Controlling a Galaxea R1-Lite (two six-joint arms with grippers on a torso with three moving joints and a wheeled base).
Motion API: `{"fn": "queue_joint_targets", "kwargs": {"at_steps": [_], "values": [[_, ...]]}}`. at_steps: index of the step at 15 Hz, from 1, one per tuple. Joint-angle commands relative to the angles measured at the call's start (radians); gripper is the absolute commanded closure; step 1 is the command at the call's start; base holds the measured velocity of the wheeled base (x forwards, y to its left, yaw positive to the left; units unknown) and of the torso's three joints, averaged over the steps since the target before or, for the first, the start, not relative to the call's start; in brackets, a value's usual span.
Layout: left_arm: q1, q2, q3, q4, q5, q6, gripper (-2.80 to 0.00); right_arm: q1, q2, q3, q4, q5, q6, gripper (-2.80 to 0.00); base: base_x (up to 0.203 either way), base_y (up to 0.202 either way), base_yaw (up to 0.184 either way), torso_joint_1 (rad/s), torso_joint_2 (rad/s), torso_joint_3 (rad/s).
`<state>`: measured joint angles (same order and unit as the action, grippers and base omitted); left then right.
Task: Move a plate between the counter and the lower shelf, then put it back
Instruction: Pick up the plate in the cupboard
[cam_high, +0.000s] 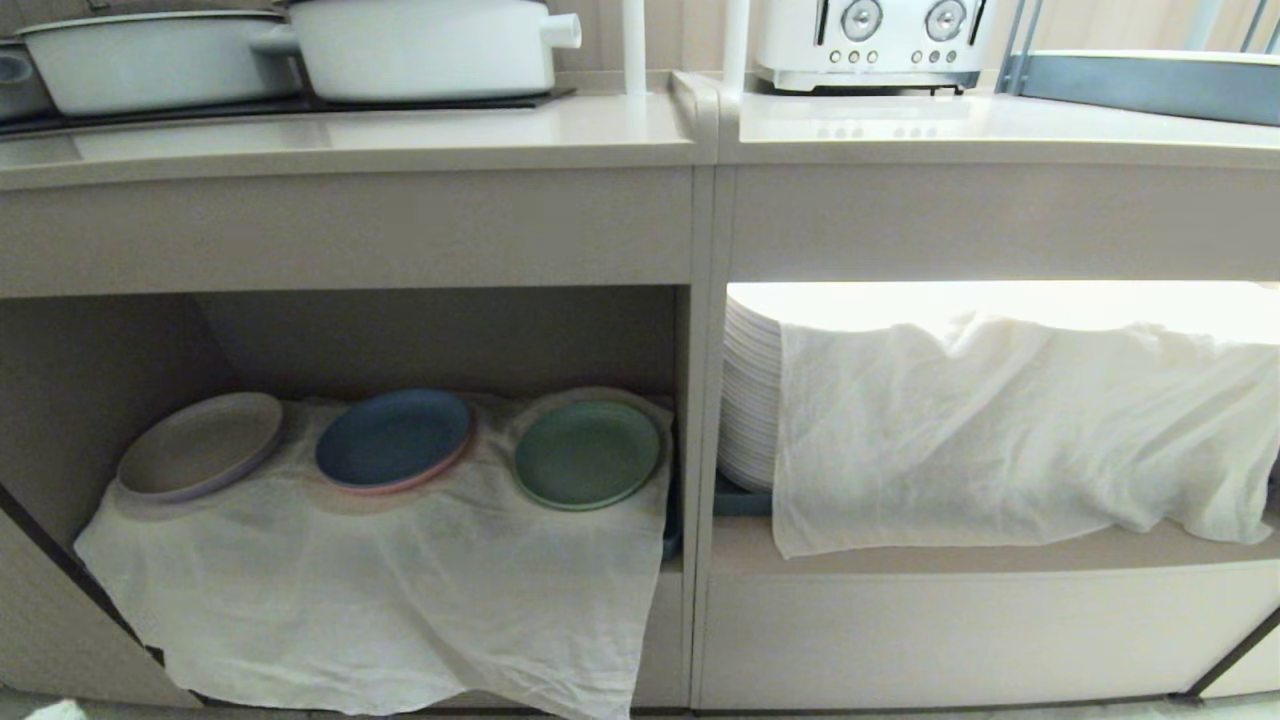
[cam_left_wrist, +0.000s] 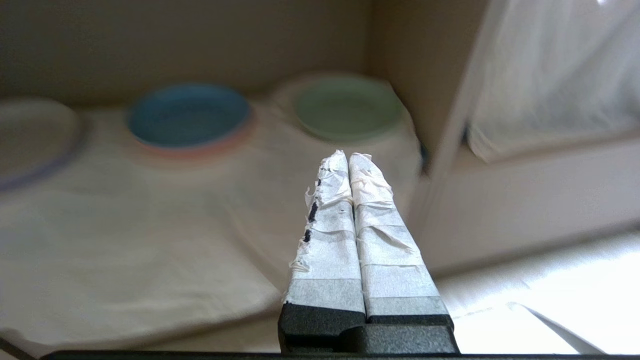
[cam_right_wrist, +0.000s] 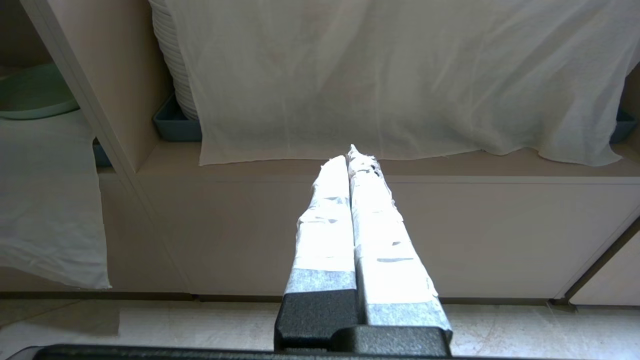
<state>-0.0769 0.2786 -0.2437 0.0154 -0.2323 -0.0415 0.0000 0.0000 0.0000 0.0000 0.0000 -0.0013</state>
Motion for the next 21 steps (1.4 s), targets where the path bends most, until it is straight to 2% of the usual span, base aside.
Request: {"fn": "queue_joint_targets", "kwargs": {"at_steps": [1,3,6,10,16,19,21], "values": [[-0.066,0.137,-0.005,-0.015,-0.001,-0.027,0.00,0.000,0.000,0.000,0.000,0.000,0.000,0.00,0.000,0.000,0.000,0.000,0.00,0.000],[-0.102,0.230,-0.003,-0.046,-0.001,-0.101,0.00,0.000,0.000,0.000,0.001,0.000,-0.001,0.00,0.000,0.000,0.000,0.000,0.00,0.000],[-0.112,0.398,-0.003,-0.119,0.000,-0.230,0.00,0.000,0.000,0.000,0.000,0.000,0.000,0.00,0.000,0.000,0.000,0.000,0.00,0.000],[-0.103,0.681,0.001,-0.310,0.023,-0.393,0.00,0.000,0.000,0.000,0.000,0.000,-0.002,0.00,0.000,0.000,0.000,0.000,0.00,0.000],[-0.100,1.086,-0.004,-0.626,0.098,-0.556,0.00,0.000,0.000,0.000,0.002,0.000,0.000,0.00,0.000,0.000,0.000,0.000,0.00,0.000],[-0.104,1.206,-0.012,-0.724,0.121,-0.615,0.00,0.000,0.000,0.000,0.000,0.000,-0.001,0.00,0.000,0.000,0.000,0.000,0.00,0.000],[-0.134,1.267,-0.019,-0.751,0.123,-0.622,0.00,0.000,0.000,0.000,0.000,0.000,-0.002,0.00,0.000,0.000,0.000,0.000,0.00,0.000]]}}
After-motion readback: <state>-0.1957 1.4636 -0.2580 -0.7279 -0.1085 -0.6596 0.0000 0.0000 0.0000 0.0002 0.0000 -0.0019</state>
